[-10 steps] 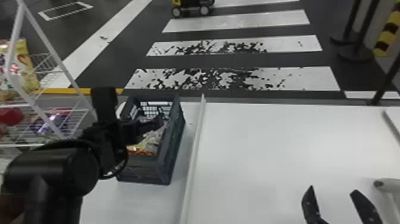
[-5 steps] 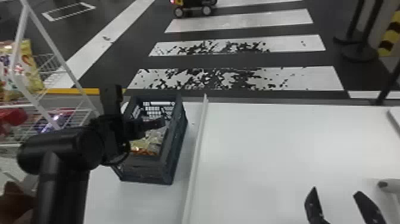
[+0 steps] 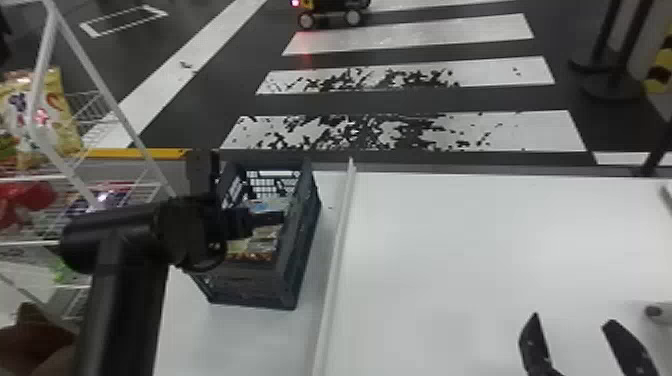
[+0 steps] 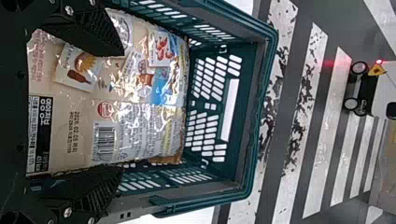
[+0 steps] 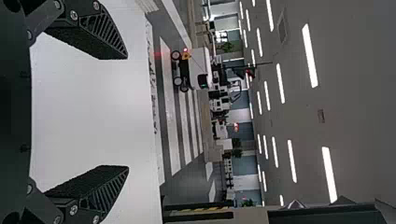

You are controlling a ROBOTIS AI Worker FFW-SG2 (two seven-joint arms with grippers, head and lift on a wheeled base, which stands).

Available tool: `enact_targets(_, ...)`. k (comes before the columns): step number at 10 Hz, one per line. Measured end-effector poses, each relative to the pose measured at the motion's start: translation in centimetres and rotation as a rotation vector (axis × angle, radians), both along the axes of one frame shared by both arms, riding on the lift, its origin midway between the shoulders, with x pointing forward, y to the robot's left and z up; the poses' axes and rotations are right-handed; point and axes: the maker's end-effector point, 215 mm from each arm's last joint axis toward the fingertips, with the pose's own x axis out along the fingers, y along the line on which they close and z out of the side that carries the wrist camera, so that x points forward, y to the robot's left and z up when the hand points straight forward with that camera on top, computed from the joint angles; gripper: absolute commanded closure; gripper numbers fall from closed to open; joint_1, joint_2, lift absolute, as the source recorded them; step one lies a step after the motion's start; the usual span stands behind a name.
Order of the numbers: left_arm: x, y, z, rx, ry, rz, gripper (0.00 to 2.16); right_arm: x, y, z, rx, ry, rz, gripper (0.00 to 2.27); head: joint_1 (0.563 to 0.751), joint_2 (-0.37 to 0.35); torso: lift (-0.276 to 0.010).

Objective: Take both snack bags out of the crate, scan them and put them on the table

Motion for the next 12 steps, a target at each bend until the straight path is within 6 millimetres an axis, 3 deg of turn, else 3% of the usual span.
enact_targets(5,-0.2,-0.8,-2.3,0.004,0.056,-0.026,0.15,0.1,0.1,-0.1,-0.004,0.002,0.009,0.16,0.695,0.242,-0.094)
enact_targets(6,-0.4,-0.8,-3.1,0.005,0.074,-0.031,0.29,0.3,0.1,-0.1,-0.003,0.005,0.014,0.16,0.695,0.241,-0.094)
enact_targets(7,-0.7,-0.9,-3.9,0.004,0.093,-0.034,0.59,0.4,0.3,-0.2,-0.002,0.007,0.02,0.16,0.695,0.242,-0.094)
enact_targets(9,-1.2,-0.7,-5.2,0.009,0.121,-0.031,1.87,0.5,0.2,-0.3,-0.003,0.013,0.025,0.16,0.695,0.245,-0.094)
enact_targets(11,-1.4,-0.4,-5.2,0.009,0.119,-0.013,1.97,0.6,0.2,-0.4,-0.003,0.017,0.025,0.16,0.695,0.248,-0.094)
enact_targets(12,-1.4,-0.1,-4.5,0.009,0.1,-0.007,2.14,0.5,0.2,-0.7,-0.002,0.024,0.025,0.16,0.695,0.25,-0.094)
